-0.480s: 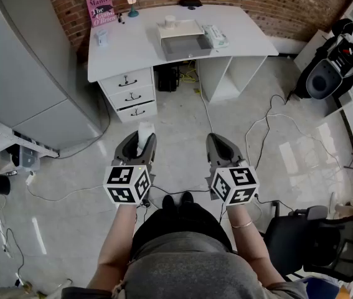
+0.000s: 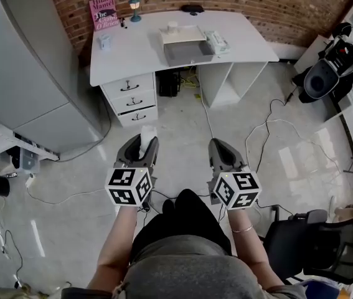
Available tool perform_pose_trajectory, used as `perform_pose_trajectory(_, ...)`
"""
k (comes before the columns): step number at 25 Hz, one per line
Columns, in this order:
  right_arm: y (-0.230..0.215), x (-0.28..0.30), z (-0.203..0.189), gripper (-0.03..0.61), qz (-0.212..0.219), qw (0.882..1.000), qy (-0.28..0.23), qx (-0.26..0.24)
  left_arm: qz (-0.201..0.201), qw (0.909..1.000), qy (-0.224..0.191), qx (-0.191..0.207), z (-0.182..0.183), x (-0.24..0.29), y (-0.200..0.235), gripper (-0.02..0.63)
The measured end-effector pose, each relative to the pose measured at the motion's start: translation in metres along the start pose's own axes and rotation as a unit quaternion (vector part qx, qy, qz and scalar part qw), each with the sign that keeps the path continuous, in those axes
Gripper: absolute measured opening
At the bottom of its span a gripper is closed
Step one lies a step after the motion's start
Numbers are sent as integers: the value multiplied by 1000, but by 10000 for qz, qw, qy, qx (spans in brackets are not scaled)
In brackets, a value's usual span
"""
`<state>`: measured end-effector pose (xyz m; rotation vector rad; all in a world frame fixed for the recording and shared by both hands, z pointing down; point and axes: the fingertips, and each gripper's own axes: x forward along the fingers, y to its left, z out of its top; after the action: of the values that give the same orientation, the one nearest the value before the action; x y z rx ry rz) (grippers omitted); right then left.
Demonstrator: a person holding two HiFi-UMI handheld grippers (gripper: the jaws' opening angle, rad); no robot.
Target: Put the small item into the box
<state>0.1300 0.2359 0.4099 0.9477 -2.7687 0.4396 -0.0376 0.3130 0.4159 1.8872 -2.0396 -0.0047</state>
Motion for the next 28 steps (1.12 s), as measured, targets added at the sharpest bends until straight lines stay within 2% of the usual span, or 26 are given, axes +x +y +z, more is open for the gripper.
perform_pose_trajectory(7,-16,17,1,6,-46,9999,57,87,-38,10000,38,41,5,21,2,176)
perform_pose_trajectory(13,-36,55,13,6,12,9999,10,158,34,10000,11,67,15,58,17,176)
perform_pose_trajectory(28,-120,181,85,6,375,9992,-87,76,495,9987,-145,52,70,189,53,176)
